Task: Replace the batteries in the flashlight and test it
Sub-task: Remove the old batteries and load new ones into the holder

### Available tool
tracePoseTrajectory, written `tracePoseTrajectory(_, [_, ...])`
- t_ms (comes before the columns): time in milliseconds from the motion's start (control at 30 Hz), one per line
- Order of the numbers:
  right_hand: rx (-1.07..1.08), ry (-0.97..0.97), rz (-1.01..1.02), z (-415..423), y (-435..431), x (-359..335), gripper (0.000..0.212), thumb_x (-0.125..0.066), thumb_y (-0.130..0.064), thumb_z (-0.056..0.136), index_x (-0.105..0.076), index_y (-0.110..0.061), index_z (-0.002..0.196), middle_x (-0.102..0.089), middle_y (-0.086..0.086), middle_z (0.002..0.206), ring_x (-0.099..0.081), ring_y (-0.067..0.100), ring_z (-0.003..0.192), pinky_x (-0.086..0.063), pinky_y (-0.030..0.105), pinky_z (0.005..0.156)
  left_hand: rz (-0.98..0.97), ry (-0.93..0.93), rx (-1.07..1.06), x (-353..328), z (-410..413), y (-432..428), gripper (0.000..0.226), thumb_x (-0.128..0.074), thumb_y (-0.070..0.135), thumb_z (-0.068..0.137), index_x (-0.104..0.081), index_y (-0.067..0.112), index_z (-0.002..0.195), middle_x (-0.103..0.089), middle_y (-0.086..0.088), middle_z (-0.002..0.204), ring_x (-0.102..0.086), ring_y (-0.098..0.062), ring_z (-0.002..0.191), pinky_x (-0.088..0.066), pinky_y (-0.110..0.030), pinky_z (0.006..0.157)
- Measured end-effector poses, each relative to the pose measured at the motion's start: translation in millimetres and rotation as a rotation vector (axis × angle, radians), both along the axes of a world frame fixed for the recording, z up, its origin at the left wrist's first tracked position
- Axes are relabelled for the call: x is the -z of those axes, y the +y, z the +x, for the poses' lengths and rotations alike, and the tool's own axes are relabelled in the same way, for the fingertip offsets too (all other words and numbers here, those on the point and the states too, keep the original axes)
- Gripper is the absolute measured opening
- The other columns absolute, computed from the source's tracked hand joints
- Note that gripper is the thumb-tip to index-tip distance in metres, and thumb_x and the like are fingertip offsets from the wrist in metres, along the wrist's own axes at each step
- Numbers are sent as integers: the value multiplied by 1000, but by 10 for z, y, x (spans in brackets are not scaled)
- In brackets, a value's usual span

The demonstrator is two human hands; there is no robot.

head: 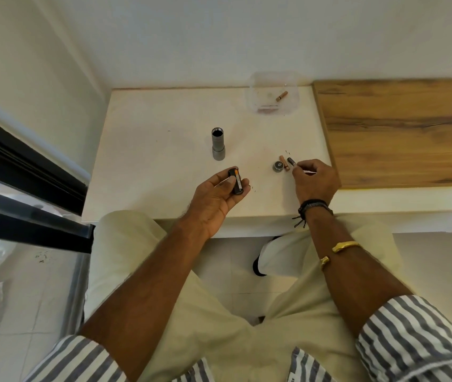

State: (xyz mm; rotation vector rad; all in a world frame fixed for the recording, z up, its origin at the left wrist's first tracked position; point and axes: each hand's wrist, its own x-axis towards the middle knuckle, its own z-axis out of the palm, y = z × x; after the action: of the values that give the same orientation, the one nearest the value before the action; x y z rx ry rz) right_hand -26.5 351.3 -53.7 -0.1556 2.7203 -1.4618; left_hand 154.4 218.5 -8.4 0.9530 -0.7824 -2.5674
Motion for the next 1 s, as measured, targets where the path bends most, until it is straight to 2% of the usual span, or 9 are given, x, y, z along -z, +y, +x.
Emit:
tracePoseTrajectory(200, [-32, 26, 129, 22, -27, 36, 10, -75, -24, 83, -79, -21, 93, -78, -6, 93, -70, 17, 85, -50, 26, 69, 9, 36, 3, -12, 13, -4, 29, -46, -2, 100, -54, -6, 128, -63, -22, 111, -66, -34, 107, -54, -45, 97])
tracePoseTrajectory(300, [-50, 43, 168, 19, -33, 38, 10, -75, -24, 84, -78, -21, 93, -77, -4, 96, -70, 18, 89, -53, 29, 70, 7, 52, 13, -27, 19, -12, 30, -45, -3, 101, -55, -5, 128, -60, -26, 119, -66, -34, 108, -56, -43, 95])
tracePoseTrajectory(433, [-57, 54, 187, 36, -30, 23, 14, -76, -27, 85, -77, -22, 98, -74, -1, 104, -68, 21, 95, -53, 32, 73, -5, 78, 38, -25, 42, -26, 28, -48, -4, 99, -59, -2, 124, -65, -24, 114, -66, -36, 110, -57, -43, 92])
tracePoseTrajectory(500, [-51, 83, 163, 88, -36, -26, 18, -77, -29, 86, -75, -22, 103, -71, 1, 107, -66, 21, 93, -53, 34, 74, -26, 81, 51, -13, 51, -31, 27, -49, -4, 98, -61, 0, 122, -68, -22, 111, -66, -36, 110, -56, -44, 94])
tracePoseTrajectory(600, [-75, 99, -9, 228, -77, -183, 15, -75, -24, 87, -77, -20, 101, -73, -1, 99, -67, 17, 84, -56, 31, 74, -69, 70, 60, -4, 45, -32, 26, -49, -5, 98, -63, 1, 119, -69, -21, 109, -67, -36, 108, -55, -46, 95])
tracePoseTrajectory(700, [-202, -159, -263, 433, -119, -355, 12, -74, -16, 85, -78, -21, 95, -74, -5, 84, -69, 14, 72, -57, 30, 61, -174, 16, 61, -1, 25, -6, 26, -53, -4, 97, -63, 4, 119, -70, -18, 110, -68, -33, 105, -57, -43, 92])
tracePoseTrajectory(767, [-322, -328, -356, 589, -128, -432, 13, -75, -13, 85, -78, -20, 95, -73, -5, 79, -67, 12, 64, -53, 28, 52, -266, -28, 59, 1, 16, 22, 29, -55, -4, 96, -62, 4, 122, -70, -16, 112, -68, -29, 103, -58, -39, 90])
tracePoseTrajectory(867, [-423, -407, -341, 752, -146, -488, 12, -76, -16, 85, -77, -21, 96, -71, 1, 79, -68, 12, 67, -55, 27, 54, -365, -52, 57, 6, 16, 55, 33, -57, -5, 94, -60, -1, 127, -69, -16, 113, -68, -29, 101, -58, -39, 91])
tracePoseTrajectory(1000, [-402, -499, -365, 820, -140, -500, 13, -77, -14, 85, -76, -15, 98, -72, 4, 78, -70, 12, 68, -60, 32, 60, -488, -89, 94, 2, 42, 73, 30, -60, -4, 93, -63, 2, 122, -70, -19, 114, -70, -34, 101, -58, -42, 91])
